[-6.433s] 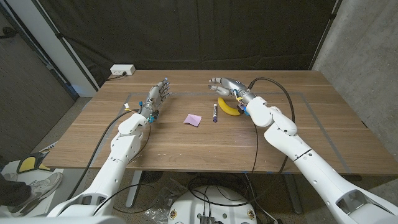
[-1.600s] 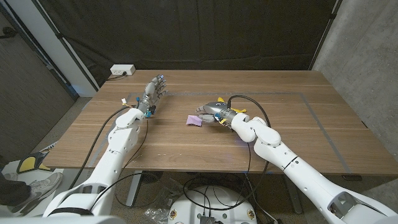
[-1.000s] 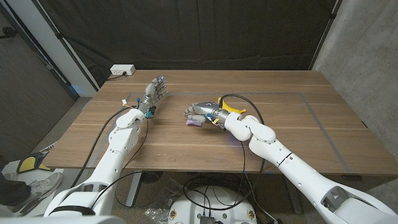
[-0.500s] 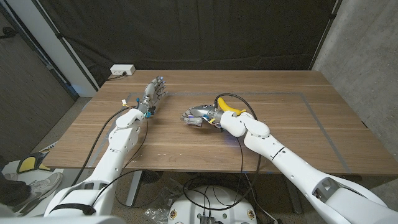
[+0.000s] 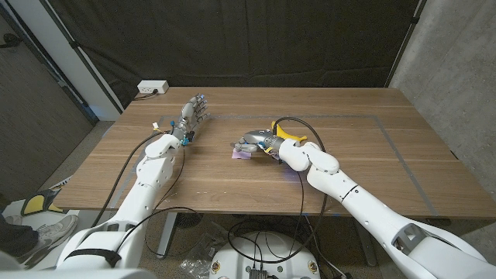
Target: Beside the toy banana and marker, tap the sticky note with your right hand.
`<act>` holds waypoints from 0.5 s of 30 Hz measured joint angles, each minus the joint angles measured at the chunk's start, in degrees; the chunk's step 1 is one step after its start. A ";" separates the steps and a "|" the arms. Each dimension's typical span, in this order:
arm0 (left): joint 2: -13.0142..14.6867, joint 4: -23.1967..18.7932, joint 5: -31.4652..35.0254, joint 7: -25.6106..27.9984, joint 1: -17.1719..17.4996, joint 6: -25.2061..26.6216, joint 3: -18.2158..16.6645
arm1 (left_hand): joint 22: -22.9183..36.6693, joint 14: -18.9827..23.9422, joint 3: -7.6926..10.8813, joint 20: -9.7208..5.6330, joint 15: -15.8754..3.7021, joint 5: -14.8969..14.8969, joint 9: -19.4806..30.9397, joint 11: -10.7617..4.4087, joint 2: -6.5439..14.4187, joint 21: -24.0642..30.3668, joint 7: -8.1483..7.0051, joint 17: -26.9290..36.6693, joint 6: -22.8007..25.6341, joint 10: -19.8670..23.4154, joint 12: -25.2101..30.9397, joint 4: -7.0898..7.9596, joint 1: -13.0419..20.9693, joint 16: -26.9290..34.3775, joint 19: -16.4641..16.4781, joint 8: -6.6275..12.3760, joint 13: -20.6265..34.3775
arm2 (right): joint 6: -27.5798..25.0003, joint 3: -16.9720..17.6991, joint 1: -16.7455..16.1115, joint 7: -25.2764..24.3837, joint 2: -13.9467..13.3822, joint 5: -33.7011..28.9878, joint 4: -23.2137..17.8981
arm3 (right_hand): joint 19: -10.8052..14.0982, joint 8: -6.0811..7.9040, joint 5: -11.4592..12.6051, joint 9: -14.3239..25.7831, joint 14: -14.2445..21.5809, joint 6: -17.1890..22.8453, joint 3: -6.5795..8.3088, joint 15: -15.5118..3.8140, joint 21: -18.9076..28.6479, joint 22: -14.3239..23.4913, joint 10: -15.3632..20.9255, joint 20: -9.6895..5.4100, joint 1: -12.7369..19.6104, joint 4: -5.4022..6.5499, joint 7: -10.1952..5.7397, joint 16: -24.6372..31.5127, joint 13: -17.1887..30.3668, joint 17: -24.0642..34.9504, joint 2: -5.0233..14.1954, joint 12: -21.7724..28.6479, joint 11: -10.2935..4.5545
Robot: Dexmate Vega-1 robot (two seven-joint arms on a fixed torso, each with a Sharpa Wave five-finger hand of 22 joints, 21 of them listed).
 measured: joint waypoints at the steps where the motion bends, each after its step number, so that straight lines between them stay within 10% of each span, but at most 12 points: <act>1: -0.05 0.34 0.04 -0.06 -0.30 -0.03 0.02 | 0.00 0.00 0.00 0.00 0.00 0.00 0.00 0.00 0.00 0.00 0.00 0.00 0.00 0.00 0.00 0.00 0.00 0.00 0.00 0.00 0.00 | 0.07 0.02 -0.02 -0.42 -0.04 0.38 -0.01 | 0.02 0.26 0.00 0.00 0.59 1.13 0.23 -0.04 0.02 0.00 0.80 0.00 0.00 -0.24 -0.10 0.00 0.00 0.00 0.00 0.34 -0.44; 15: -0.28 1.26 0.20 -0.34 -1.00 -0.16 -0.11 | 0.00 0.00 -0.24 0.00 0.00 0.22 0.00 0.00 0.00 0.00 0.00 0.00 0.00 0.00 0.00 -0.25 0.00 0.00 0.00 0.00 0.00 | 4.71 0.59 -0.50 -1.83 -1.89 2.50 0.16 | 2.85 -0.08 0.40 -0.27 4.97 7.93 4.49 -0.29 1.32 -0.09 8.77 -1.02 2.23 -2.43 -0.83 -0.44 0.00 -0.26 0.66 1.07 -0.18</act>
